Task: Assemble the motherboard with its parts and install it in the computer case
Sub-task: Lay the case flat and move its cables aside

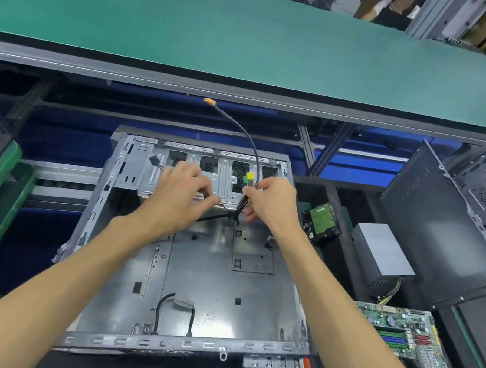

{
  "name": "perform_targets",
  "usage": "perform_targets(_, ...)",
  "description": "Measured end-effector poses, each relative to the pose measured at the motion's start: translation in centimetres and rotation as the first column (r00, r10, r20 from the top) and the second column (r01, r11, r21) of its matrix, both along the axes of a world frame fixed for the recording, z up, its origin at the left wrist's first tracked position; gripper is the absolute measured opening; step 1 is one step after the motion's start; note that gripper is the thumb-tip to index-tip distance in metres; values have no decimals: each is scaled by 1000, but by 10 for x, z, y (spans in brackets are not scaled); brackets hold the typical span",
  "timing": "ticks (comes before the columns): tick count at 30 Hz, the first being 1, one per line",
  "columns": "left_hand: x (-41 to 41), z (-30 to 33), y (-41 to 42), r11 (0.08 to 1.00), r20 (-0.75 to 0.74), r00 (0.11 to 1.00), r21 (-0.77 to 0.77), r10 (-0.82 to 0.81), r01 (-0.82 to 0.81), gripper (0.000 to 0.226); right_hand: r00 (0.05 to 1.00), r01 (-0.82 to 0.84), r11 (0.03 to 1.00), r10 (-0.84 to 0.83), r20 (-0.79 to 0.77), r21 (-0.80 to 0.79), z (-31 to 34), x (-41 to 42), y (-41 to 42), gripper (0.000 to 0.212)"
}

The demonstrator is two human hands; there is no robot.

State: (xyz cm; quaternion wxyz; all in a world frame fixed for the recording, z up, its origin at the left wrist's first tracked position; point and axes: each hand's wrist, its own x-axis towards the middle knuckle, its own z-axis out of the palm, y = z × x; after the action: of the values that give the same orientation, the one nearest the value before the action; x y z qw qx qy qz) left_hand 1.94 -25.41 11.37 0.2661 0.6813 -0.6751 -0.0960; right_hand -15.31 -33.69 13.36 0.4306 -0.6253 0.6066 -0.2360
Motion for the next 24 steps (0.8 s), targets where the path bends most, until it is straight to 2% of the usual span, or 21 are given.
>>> perform_targets(5,9,-8,-9,993,-35,998,106,-48,51,18,993,-47,999,44,-114,-26,-5,9,-11,28)
perform_targets(8,12,-10,-8,995,-19,998,80,-58,59,16,984,-51,996,39,-174,-66,-10,16,-15,11)
perform_targets(12,15,-11,-6,997,-39,998,58,-55,58,15,960,-118,969,56,-276,-215,-15,21,-12,14)
perform_targets(15,16,-11,-7,997,-49,997,49,-58,60,14,909,-177,941,43,-415,-289,-15,25,-10,12)
perform_targets(18,17,-14,-8,998,-57,997,27,-60,61,15,844,-241,930,58,-533,-279,-12,28,-14,20)
perform_targets(20,18,-16,-8,998,-75,995,12,-60,61,15,855,-246,941,99,-509,-231,-10,27,-20,21)
perform_targets(24,19,-21,-8,998,-86,994,-16,-67,66,15,943,-198,980,190,-275,-2,-6,17,-35,12)
